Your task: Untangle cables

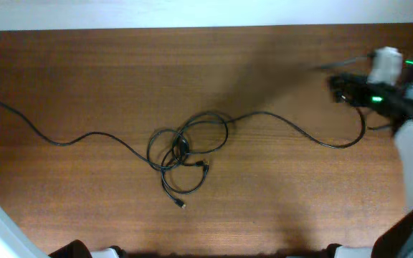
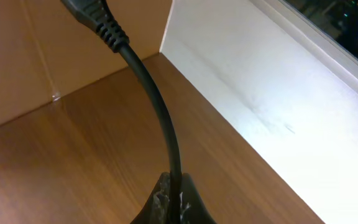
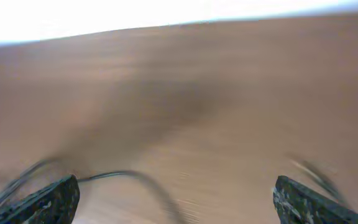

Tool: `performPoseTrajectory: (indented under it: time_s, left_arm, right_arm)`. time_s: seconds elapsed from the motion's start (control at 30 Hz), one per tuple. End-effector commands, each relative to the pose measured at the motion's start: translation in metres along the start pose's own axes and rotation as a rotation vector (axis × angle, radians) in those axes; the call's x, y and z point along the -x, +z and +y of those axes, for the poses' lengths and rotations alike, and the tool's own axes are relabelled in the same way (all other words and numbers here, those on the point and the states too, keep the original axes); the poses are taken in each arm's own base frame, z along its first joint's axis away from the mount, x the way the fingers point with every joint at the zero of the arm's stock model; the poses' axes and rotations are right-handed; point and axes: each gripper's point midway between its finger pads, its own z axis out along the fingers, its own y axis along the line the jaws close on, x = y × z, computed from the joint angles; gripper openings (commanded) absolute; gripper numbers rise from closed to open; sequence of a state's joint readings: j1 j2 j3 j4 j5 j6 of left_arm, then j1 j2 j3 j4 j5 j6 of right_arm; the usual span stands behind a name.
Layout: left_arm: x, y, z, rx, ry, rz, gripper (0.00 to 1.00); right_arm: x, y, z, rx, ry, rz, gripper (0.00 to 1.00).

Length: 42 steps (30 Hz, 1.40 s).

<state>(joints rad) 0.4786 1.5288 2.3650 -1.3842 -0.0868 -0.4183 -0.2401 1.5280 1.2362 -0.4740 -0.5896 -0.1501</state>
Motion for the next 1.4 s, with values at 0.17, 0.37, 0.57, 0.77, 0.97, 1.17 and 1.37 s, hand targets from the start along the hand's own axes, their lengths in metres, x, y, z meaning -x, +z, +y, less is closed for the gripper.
performPoseTrajectory:
  time_s: [0.17, 0.37, 0.57, 0.77, 0.97, 1.17, 1.37]
  left_arm:
    - [-0.01, -0.007, -0.025, -0.074, 0.07, 0.017, 0.0]
    - [-0.015, -0.009, -0.035, -0.102, 0.087, 0.03, 0.0]
    - [-0.021, -0.009, -0.034, -0.101, 0.113, 0.051, 0.0]
    - [-0.026, -0.009, -0.036, -0.117, 0.116, 0.077, 0.0]
    - [-0.029, -0.01, -0.035, -0.112, 0.118, 0.089, 0.0]
    - [-0.032, -0.01, -0.033, -0.108, 0.137, 0.102, 0.0]
    - [-0.033, -0.01, -0.034, -0.113, 0.137, 0.106, 0.0]
  right_arm:
    - [-0.083, 0.061, 0.204, 0.35, -0.951, 0.233, 0.99]
    - [-0.095, 0.079, 0.204, 0.286, -0.774, 0.303, 0.99]
    - [-0.117, 0.084, 0.204, 0.31, -1.201, 0.356, 0.99]
    - [-0.159, 0.144, 0.189, 0.276, -0.983, 0.465, 0.99]
    - [-0.071, 0.148, 0.247, 0.391, -0.967, 0.217, 0.99]
    - [-0.082, 0.189, 0.253, 0.49, -0.911, 0.36, 0.99]
    - [-0.145, 0.172, 0.274, 0.829, -0.865, 0.535, 0.99]
